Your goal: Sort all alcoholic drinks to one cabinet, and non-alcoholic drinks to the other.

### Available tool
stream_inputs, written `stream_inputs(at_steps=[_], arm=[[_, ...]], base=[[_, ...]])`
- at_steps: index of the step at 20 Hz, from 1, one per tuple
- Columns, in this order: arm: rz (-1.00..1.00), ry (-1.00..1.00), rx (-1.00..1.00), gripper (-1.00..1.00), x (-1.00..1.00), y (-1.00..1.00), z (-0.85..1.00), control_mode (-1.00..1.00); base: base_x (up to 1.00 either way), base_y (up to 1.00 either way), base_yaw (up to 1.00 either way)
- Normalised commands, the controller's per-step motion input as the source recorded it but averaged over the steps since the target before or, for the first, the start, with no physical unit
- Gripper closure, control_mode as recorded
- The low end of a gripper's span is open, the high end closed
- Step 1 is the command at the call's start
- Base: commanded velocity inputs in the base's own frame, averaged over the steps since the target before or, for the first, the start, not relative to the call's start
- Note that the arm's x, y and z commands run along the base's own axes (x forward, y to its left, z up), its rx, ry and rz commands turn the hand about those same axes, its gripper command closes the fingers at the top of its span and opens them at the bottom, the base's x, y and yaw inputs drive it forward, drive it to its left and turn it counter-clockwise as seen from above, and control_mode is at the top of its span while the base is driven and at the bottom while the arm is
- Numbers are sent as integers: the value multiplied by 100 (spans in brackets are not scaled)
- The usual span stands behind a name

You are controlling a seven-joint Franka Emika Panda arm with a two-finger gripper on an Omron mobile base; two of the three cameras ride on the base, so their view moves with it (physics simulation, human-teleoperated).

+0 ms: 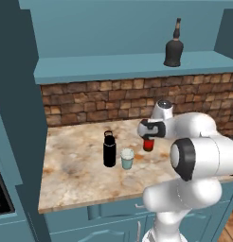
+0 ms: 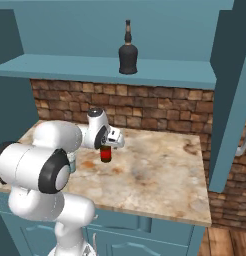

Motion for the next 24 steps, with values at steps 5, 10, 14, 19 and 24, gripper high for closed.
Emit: stream_inputs(at_steps=[5,10,14,19,24], arm=[[0,-2,0,-100,14,5,-16,-100],[0,-1,0,100,1,13,-27,-100],[0,0,0,100,5,17,-38,-100],[0,-2,1,100,-11,3,13,-100],[0,-11,-1,100,-36,5,75,-100]], base=[[0,0,0],[0,0,0],[0,0,0],[0,0,0],[0,0,0]])
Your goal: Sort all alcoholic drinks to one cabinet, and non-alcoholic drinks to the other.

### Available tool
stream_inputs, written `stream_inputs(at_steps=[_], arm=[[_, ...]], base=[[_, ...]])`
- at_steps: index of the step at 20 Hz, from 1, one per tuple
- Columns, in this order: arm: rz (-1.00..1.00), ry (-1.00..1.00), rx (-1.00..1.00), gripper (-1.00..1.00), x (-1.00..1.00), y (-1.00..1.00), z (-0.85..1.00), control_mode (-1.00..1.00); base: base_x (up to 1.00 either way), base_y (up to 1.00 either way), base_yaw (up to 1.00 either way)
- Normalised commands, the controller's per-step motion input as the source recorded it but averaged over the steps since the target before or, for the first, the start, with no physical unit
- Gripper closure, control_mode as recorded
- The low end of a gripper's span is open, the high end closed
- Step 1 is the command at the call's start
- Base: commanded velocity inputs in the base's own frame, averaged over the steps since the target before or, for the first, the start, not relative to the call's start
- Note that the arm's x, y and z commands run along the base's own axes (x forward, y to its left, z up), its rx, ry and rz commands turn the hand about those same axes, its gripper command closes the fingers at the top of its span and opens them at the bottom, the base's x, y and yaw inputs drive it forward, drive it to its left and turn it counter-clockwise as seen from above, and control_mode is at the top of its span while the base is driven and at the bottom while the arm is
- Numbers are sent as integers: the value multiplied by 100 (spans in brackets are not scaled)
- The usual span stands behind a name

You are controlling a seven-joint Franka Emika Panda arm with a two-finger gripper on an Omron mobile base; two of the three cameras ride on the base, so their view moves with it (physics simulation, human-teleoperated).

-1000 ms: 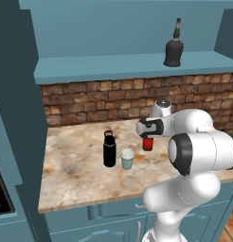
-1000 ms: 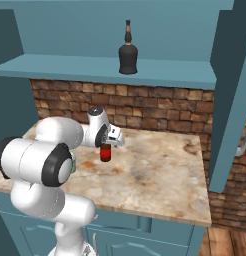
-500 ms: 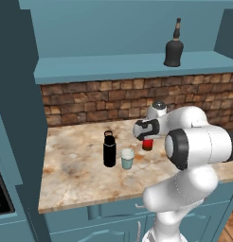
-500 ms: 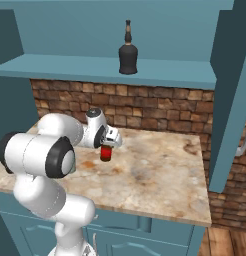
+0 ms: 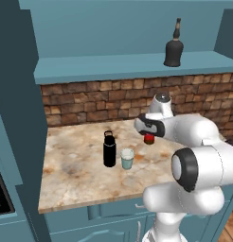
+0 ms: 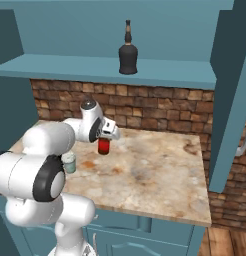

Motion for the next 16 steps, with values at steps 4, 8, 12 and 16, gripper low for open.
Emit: stream_inputs(at_steps=[4,8,12,16], arm=[[1,8,0,100,0,0,-1,-100],[8,-20,-18,100,-41,7,86,-100],[10,-26,-13,100,-37,14,100,-100],[4,-22,-8,100,-23,21,100,-100]], base=[[0,0,0],[0,0,0],[0,0,0],[0,0,0]])
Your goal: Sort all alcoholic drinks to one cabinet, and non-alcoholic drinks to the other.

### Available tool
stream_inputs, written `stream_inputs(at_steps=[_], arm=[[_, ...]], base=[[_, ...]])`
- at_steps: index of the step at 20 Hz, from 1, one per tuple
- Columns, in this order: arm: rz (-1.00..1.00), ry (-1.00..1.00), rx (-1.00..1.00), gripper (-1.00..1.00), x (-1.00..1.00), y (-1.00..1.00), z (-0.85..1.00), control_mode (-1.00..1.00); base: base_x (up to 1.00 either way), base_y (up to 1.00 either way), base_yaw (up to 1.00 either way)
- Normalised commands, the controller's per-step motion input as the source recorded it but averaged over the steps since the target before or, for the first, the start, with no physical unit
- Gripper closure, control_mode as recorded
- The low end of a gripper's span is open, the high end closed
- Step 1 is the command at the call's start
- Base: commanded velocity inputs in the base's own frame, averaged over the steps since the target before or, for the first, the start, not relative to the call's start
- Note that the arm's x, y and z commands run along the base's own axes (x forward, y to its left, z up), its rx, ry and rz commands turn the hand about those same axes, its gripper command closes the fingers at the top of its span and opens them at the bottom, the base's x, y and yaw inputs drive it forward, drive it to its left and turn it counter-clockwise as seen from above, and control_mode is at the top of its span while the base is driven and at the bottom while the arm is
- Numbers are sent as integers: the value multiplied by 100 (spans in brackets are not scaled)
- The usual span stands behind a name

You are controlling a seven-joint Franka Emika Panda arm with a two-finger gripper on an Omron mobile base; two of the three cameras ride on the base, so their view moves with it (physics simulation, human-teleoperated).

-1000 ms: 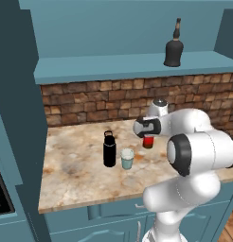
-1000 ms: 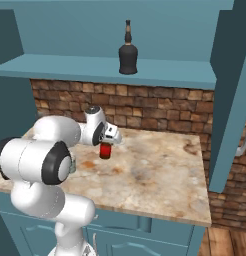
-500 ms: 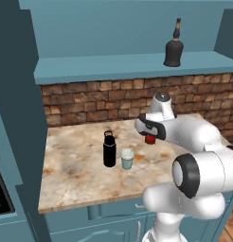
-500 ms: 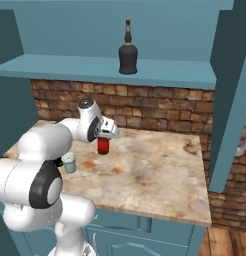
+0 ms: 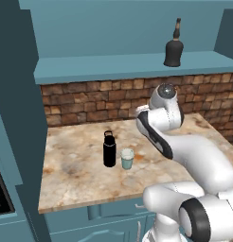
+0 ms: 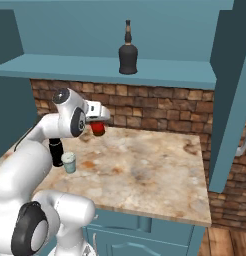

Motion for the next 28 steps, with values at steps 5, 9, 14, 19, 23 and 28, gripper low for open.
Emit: stream_inputs(at_steps=[5,9,14,19,23,28], arm=[[-2,-16,-3,100,-6,18,92,-100],[0,-13,0,100,-13,8,60,-100],[0,-18,0,100,-17,9,100,-100],[0,-11,1,100,-3,0,100,-100],[0,0,3,100,33,0,67,-100],[0,-2,0,100,67,0,16,-100]], base=[[0,0,0],[0,0,0],[0,0,0],[0,0,0],[0,0,0],[0,0,0]])
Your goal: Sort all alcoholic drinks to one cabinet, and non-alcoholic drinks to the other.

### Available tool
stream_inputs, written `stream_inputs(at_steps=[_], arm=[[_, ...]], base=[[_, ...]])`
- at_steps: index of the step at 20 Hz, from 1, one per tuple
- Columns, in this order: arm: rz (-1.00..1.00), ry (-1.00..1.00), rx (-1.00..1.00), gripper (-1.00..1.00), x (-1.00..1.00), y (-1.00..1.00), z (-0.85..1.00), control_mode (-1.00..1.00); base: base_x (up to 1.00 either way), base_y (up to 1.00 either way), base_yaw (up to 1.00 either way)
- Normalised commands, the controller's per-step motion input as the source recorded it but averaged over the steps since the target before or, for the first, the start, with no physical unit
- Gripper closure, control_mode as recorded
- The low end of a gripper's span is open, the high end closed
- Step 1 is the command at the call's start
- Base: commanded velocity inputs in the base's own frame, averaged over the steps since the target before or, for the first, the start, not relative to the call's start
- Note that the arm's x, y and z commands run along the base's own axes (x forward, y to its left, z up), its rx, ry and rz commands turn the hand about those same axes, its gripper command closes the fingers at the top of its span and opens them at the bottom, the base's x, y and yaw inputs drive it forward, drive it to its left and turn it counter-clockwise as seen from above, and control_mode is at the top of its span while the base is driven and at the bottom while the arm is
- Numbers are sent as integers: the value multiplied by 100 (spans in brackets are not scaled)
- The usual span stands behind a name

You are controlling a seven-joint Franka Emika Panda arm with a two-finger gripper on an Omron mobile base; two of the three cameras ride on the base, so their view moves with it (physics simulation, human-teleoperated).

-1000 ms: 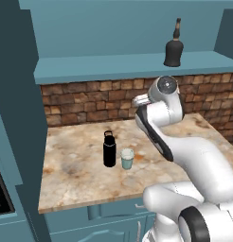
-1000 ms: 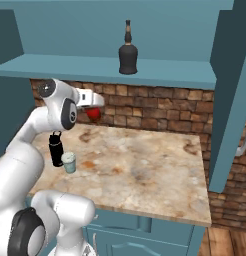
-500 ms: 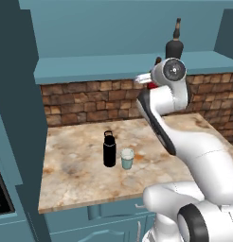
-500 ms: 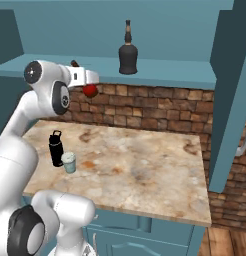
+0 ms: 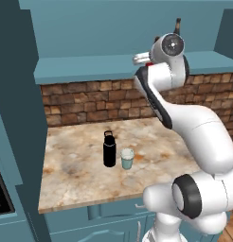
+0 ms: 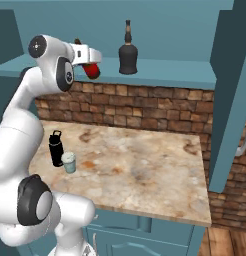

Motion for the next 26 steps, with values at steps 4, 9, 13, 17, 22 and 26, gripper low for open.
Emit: stream_inputs(at_steps=[4,9,13,17,22,26], arm=[[0,0,0,100,99,0,1,-100],[0,0,0,100,92,0,-22,-100],[0,6,0,100,92,-4,-31,-100],[1,9,2,100,52,-4,-38,-100],[4,9,1,100,14,0,-74,-100],[5,2,2,-100,2,-1,-52,-100]], base=[[0,0,0],[0,0,0],[0,0,0],[0,0,0],[0,0,0],[0,0,0]])
